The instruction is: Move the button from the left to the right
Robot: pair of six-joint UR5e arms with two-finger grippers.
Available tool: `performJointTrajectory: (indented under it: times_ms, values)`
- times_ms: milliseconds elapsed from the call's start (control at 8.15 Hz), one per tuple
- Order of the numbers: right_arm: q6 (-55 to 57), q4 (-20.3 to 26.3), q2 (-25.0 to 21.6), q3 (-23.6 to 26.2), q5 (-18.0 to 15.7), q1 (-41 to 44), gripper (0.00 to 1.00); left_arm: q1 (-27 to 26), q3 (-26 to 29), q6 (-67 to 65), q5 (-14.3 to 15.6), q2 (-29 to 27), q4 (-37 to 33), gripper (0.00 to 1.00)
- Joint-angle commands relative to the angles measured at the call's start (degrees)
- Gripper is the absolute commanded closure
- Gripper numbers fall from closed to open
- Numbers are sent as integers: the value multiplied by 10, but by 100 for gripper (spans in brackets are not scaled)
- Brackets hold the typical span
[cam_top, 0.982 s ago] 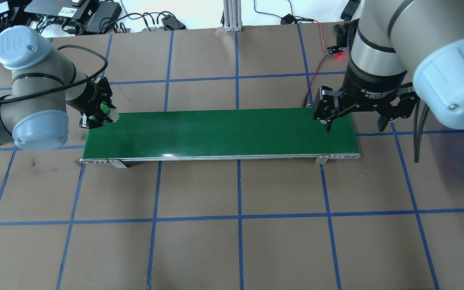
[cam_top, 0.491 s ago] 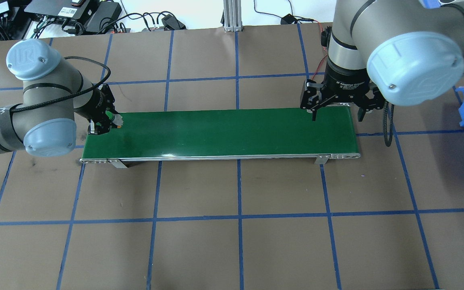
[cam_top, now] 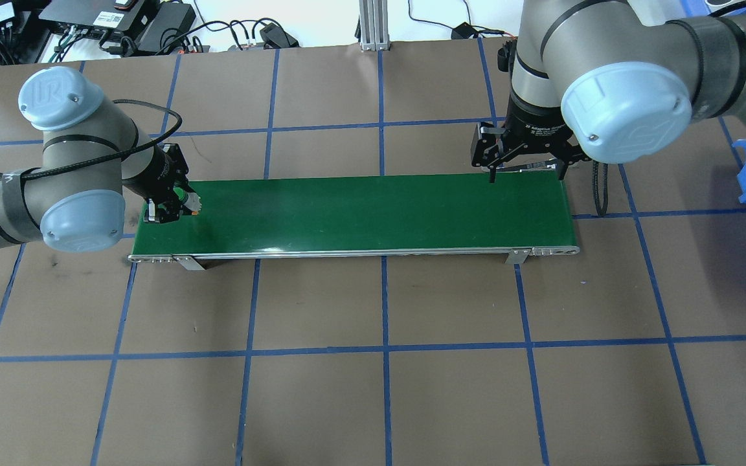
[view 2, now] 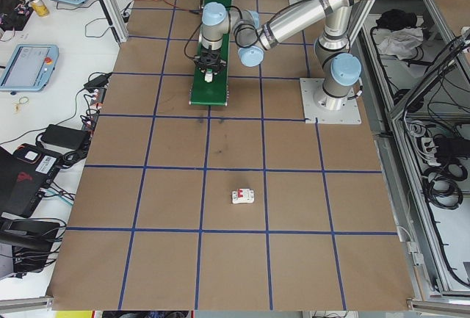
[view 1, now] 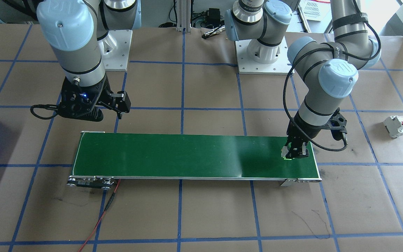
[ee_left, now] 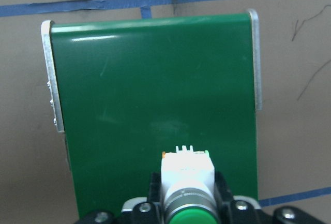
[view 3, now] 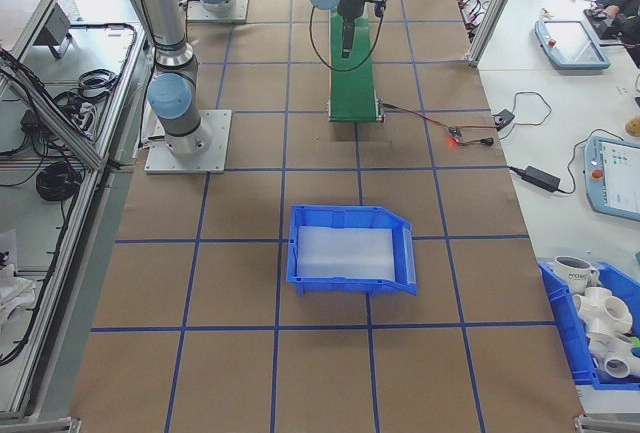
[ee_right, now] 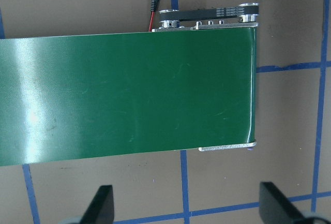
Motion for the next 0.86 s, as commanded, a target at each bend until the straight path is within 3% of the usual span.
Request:
performJointTrajectory:
  times_ms: [0, 123, 245, 491, 613, 736]
  values:
    - [-18, -3, 11, 2, -4, 3, 0, 0, 0, 1, 0, -6, -8, 100]
    - [-151, -3, 15, 6, -3, 3, 0, 1, 0, 1, 0, -6, -9, 100]
    - [-197, -3, 15, 7, 2, 3, 0, 1, 0, 2, 0, -6, -9, 100]
    - [-113, -10, 16, 9, 5, 3, 3, 1, 0, 5, -2, -14, -8, 100]
    - [-107, -15, 18, 21, 30, 3, 15, 1, 0, 20, 0, -18, -8, 99]
    - [-107, -53, 21, 47, 57, -3, 1, 1, 0, 23, 2, -18, -7, 86]
